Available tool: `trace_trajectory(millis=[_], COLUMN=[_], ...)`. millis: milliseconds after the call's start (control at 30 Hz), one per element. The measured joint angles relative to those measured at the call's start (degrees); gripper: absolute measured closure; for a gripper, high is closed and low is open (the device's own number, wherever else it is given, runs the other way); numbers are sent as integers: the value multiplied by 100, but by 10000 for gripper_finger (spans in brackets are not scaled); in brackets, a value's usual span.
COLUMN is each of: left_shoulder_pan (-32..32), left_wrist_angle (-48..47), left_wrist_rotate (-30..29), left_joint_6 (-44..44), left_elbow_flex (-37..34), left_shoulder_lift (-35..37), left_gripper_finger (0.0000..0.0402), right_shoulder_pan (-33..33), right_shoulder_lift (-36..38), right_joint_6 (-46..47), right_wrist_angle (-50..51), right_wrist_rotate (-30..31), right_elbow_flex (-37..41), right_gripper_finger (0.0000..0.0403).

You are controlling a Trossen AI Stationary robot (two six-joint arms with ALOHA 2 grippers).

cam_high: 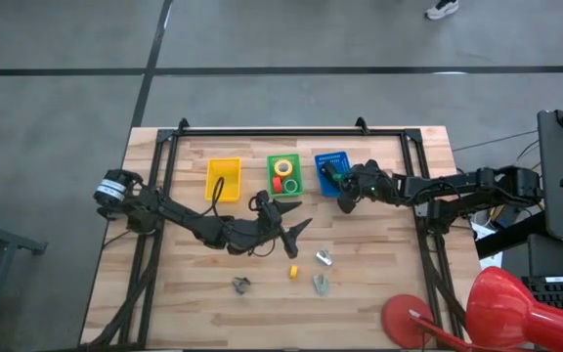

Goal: Pick and place Stapler, Stapler remover, tape
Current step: Put the small green stapler into the blue bin, then put the small yellow stapler into the blue bin

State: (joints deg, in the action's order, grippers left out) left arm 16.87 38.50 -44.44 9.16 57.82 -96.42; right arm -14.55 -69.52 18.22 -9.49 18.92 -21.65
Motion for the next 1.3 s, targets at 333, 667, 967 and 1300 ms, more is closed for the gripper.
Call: trace_trajectory(millis=[333, 667, 967, 1300], left_shoulder_pan=[3, 3, -1, 143], left_wrist_angle=[-105, -106, -464, -1426], left_wrist_rotate=[7, 6, 546, 1951], left_joint_6=[31, 33, 207, 2140], left_elbow_flex=[0, 0, 0, 2], left_shoulder_lift=[0, 0, 0, -43], left_gripper_finger=[149, 149, 149, 149], right_shoulder_pan=[0, 2, 7, 5], right_shoulder_lift=[-2, -2, 16, 93], right_joint_6=[22, -22, -278, -214], right_wrist_angle=[-574, -594, -715, -709], right_wrist_rotate=[-103, -126, -1071, -2950], right_elbow_flex=[304, 290, 122, -150], right_gripper_finger=[318, 266, 218, 209])
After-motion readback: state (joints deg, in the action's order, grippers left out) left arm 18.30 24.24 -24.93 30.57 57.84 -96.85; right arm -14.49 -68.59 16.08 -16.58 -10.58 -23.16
